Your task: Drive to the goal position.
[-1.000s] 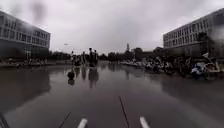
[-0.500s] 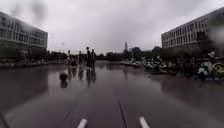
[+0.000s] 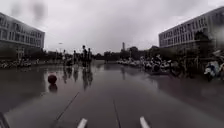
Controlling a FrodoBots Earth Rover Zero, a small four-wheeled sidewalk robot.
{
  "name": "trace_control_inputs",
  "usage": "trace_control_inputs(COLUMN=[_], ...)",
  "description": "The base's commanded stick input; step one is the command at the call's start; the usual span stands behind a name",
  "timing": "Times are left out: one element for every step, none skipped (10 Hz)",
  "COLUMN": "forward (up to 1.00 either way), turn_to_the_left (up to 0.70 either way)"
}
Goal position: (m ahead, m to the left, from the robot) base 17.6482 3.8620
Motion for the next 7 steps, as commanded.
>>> trace_control_inputs(forward=[0.91, 0.91, 0.91, 0.91, 0.91, 0.91, 0.91], turn_to_the_left=[0.0, 0.0, 0.0, 0.0, 0.0, 0.0, 0.0])
